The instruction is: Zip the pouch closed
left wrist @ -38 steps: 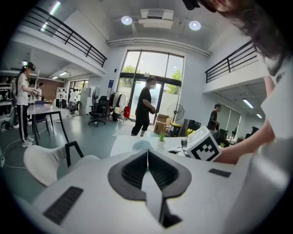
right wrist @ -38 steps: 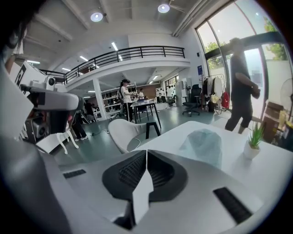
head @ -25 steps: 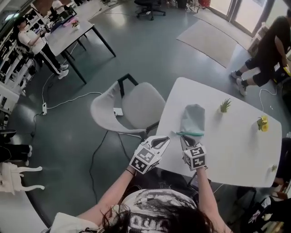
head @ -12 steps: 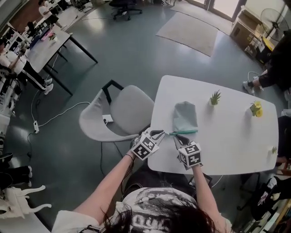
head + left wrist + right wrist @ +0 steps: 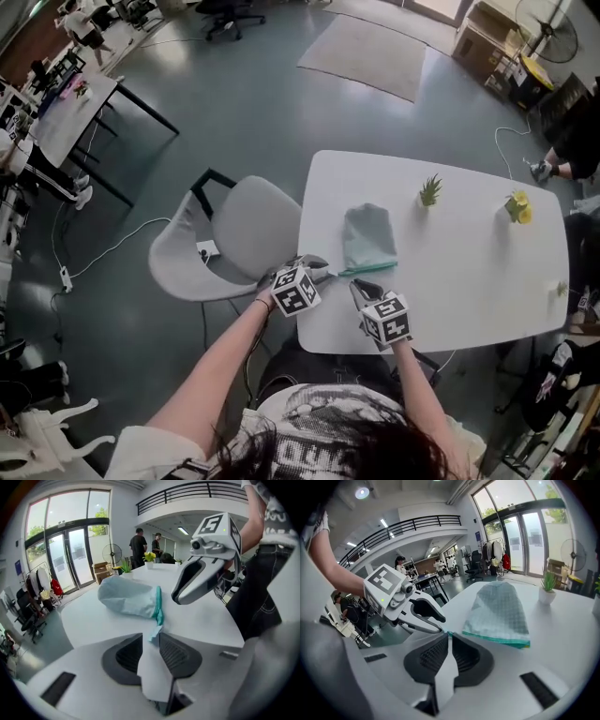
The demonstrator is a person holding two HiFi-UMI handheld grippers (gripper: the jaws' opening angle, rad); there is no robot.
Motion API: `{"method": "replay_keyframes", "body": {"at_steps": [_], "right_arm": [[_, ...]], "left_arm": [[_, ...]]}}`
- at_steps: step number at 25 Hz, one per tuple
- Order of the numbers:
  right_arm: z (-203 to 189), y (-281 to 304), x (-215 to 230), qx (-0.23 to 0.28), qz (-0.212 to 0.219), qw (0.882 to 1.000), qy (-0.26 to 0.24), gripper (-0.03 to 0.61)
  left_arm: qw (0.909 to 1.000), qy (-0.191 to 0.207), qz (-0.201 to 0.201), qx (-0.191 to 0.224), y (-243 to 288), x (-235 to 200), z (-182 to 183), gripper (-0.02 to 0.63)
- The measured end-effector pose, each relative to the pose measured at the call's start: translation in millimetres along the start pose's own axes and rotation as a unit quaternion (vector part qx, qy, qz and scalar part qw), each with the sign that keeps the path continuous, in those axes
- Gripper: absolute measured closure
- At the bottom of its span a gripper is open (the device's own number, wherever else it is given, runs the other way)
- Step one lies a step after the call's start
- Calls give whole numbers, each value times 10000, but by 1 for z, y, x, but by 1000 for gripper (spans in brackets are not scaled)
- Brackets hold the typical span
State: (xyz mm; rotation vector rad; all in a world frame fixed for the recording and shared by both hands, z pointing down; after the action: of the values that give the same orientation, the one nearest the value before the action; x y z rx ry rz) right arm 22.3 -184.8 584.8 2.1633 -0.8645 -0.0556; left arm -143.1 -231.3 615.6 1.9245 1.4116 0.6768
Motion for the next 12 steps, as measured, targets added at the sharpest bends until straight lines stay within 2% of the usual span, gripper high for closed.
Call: {"method": "replay_keyframes", "body": {"at_steps": [4, 6, 12], "right_arm": [[-3, -2, 3, -34, -20, 10000, 59, 558], [-5, -3, 4, -43, -23, 10000, 85, 558], [-7, -2, 1, -126, 95, 9998, 152, 550]], "left_arm": [[9994, 286, -43, -170, 11, -5, 6, 564], [9992, 330, -91, -229, 13, -6, 6, 568], [9998, 113, -125, -139, 7, 1, 10, 594]]}}
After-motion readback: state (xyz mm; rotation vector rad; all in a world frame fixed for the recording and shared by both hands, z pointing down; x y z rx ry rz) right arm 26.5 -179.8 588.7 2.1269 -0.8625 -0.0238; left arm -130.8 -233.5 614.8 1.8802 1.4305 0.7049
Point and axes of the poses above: the fingertips, and each gripper's own axes: y forward along the fingers, x to its right, z out of its top, the point moved 10 cm from there along -y, backward along the fingers
